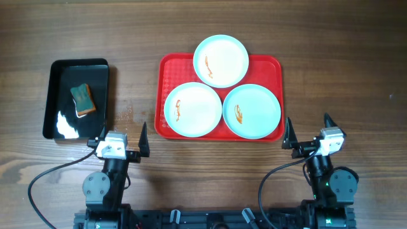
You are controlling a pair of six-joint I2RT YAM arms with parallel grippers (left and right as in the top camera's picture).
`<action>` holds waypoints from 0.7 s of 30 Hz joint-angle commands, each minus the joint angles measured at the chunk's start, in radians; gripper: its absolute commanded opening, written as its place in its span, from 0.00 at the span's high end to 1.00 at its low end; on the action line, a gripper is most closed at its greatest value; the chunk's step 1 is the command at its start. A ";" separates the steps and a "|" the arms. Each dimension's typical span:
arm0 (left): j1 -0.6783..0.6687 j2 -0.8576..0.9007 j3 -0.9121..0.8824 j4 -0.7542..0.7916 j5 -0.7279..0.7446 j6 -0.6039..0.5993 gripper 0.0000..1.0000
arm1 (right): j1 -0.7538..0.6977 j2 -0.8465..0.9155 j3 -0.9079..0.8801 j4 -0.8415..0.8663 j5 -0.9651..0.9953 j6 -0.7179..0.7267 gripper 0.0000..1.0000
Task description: Clean dirty plates on tray and stack at the side
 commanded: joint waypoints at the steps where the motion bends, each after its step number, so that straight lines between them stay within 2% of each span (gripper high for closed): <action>1: 0.000 -0.003 -0.006 -0.004 -0.009 0.015 0.00 | 0.005 0.006 -0.001 0.001 0.018 -0.018 0.00; 6: 0.000 -0.003 -0.006 0.002 -0.008 0.014 0.00 | 0.005 0.006 -0.001 0.001 0.018 -0.018 0.00; 8: 0.000 -0.003 -0.006 0.016 0.063 -0.022 0.00 | 0.005 0.006 -0.001 0.001 0.018 -0.018 0.00; 10: 0.000 -0.003 -0.006 0.022 0.275 -0.134 0.00 | 0.005 0.006 -0.001 0.001 0.018 -0.018 0.00; 13: 0.000 -0.002 -0.006 0.038 0.735 -0.373 0.00 | 0.005 0.006 -0.001 0.001 0.018 -0.018 0.00; 15: 0.000 -0.002 -0.006 0.086 0.951 -0.459 0.00 | 0.005 0.006 -0.001 0.001 0.018 -0.018 0.00; 18: 0.000 -0.002 -0.006 0.166 1.091 -0.538 0.00 | 0.005 0.006 -0.001 0.001 0.018 -0.018 0.00; 21: 0.000 -0.002 -0.006 0.278 1.098 -0.651 0.00 | 0.005 0.006 -0.001 0.001 0.018 -0.018 0.00</action>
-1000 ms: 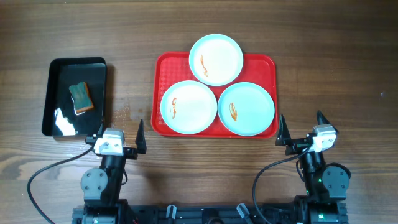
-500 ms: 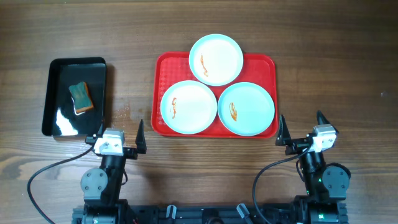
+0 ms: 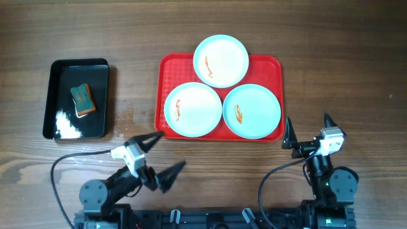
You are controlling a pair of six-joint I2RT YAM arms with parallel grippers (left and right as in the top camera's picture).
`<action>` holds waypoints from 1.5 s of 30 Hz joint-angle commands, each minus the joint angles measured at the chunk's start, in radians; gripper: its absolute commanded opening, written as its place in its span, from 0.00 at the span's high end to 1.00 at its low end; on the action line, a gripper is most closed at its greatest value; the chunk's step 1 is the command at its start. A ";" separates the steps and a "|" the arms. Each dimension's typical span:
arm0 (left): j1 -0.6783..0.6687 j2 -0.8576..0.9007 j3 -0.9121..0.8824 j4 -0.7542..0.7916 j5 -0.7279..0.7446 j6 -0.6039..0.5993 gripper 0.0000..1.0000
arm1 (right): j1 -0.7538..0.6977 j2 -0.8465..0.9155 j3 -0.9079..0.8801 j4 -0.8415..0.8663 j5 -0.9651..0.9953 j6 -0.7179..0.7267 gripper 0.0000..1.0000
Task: Clean dirty plates on tray and stack at the side
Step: 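Move the left gripper over the green sponge in the black tray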
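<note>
Three pale plates lie on a red tray (image 3: 274, 63): one at the back (image 3: 220, 60), one front left (image 3: 193, 109), one front right (image 3: 252, 111). Each carries an orange-red smear. A teal and orange sponge (image 3: 82, 100) rests in the black tray (image 3: 54, 89) at the left. My left gripper (image 3: 164, 155) is open, its fingers spread wide near the red tray's front left corner. Below the tray's right corner, my right gripper (image 3: 306, 132) stands open and apart from the plates.
The brown wooden table (image 3: 343, 51) stretches around both trays. A wet glint (image 3: 67, 124) shows in the black tray's front end. Cables (image 3: 60, 166) trail from both arm bases along the table's front edge.
My left gripper has swung from pointing straight ahead to pointing right, toward the red tray's front left corner. Its fingers stand wider apart. The right arm, plates and sponge have not moved.
</note>
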 commanded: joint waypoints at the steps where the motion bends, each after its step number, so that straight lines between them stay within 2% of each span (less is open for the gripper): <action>1: 0.000 -0.003 -0.002 0.145 0.215 -0.240 0.00 | 0.005 0.005 -0.001 0.001 0.018 -0.018 0.00; 3: 0.000 -0.003 -0.002 0.336 0.209 -0.335 0.00 | 0.005 0.005 -0.001 0.001 0.018 -0.018 0.00; 6: 0.001 -0.003 0.002 0.542 0.156 -0.413 0.00 | 0.005 0.005 -0.001 0.002 0.018 -0.018 0.00; 9: 0.012 0.000 0.046 0.528 0.057 -0.420 0.00 | 0.005 0.005 -0.001 0.002 0.018 -0.018 0.00; 12: 0.043 0.024 0.121 0.401 0.017 -0.346 0.00 | 0.005 0.005 -0.001 0.001 0.018 -0.018 0.00; 15: 0.114 0.106 0.260 0.120 0.007 -0.144 0.00 | 0.005 0.005 -0.001 0.001 0.018 -0.018 0.00; 20: 0.244 0.377 0.566 -0.328 -0.103 0.115 0.00 | 0.005 0.005 -0.001 0.001 0.018 -0.018 0.00; 23: 0.289 0.570 0.750 -0.512 -0.125 0.171 0.00 | 0.005 0.005 -0.001 0.001 0.018 -0.017 0.00; 25: 0.302 0.702 0.875 -0.660 -0.235 0.171 0.00 | 0.005 0.005 -0.001 0.001 0.018 -0.018 0.00; 27: 0.302 0.830 1.002 -0.821 -0.421 0.172 0.00 | 0.005 0.005 -0.001 0.001 0.018 -0.018 0.00; 30: 0.301 1.024 1.195 -1.039 -0.619 0.222 0.00 | 0.005 0.005 -0.001 0.001 0.018 -0.018 0.00; 33: 0.301 1.149 1.308 -1.145 -0.629 0.222 0.00 | 0.005 0.005 -0.001 0.001 0.018 -0.018 0.00; 38: 0.303 1.255 1.334 -1.141 -0.638 0.218 0.00 | 0.005 0.005 -0.001 0.001 0.018 -0.018 0.00; 39: 0.303 1.271 1.335 -1.130 -0.674 0.199 0.00 | 0.005 0.005 -0.001 0.001 0.018 -0.018 0.00; 42: 0.303 1.343 1.347 -1.126 -0.955 0.081 0.00 | 0.005 0.005 -0.001 0.001 0.018 -0.018 0.00; 45: 0.303 1.432 1.355 -1.131 -1.113 0.072 0.00 | 0.005 0.005 -0.001 0.001 0.018 -0.018 0.00</action>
